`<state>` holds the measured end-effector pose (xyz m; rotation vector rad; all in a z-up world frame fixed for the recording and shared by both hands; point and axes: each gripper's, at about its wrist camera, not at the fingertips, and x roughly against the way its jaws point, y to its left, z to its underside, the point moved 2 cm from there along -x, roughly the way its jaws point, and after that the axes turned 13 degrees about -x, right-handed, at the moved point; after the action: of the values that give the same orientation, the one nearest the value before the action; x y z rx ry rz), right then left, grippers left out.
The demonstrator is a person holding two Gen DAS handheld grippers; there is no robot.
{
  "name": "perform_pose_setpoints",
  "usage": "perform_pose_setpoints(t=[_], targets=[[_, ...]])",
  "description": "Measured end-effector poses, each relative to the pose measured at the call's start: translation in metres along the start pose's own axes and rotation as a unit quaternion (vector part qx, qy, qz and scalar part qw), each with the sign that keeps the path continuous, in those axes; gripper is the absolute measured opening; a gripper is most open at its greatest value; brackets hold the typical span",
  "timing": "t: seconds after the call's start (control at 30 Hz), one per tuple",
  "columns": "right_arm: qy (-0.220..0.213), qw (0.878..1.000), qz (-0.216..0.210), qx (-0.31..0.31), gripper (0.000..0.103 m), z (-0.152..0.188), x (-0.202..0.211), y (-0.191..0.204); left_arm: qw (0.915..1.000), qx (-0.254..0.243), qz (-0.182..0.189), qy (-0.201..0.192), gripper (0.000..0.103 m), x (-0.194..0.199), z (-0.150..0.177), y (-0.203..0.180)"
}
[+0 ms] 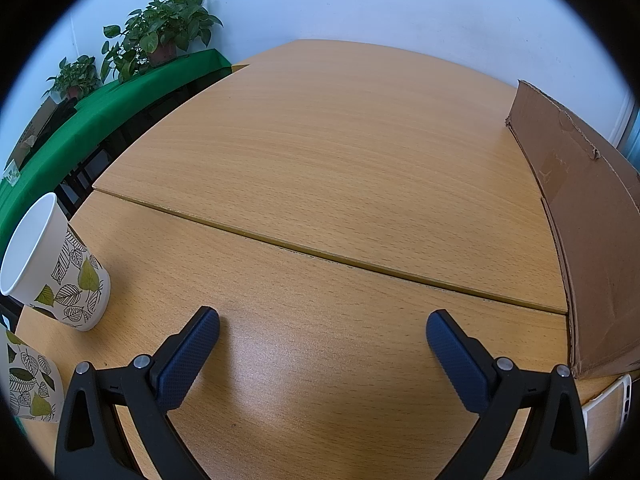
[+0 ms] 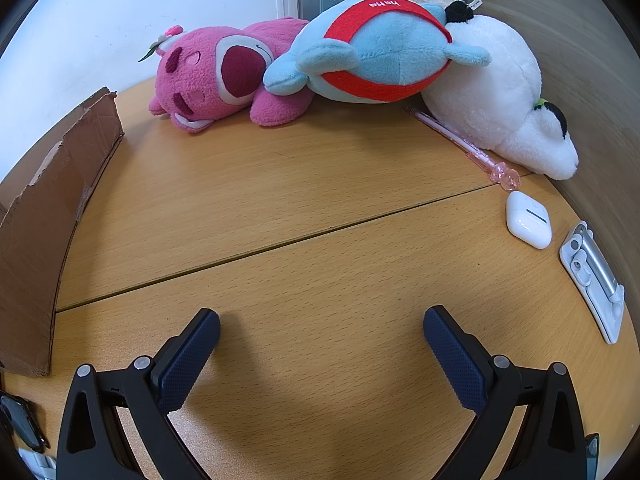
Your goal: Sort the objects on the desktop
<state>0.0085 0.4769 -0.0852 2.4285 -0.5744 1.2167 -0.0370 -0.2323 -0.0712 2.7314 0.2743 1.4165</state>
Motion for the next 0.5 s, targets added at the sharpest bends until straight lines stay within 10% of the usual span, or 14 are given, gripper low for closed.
perform_pose_setpoints(t=[0.5], targets=[[0.000,1.000,0.000,0.000,0.103,0.0000,0.0000,0.0000,1.0000,0.001,-0.001,0.000,0.103,-0.0001,-0.0004,0.0001]])
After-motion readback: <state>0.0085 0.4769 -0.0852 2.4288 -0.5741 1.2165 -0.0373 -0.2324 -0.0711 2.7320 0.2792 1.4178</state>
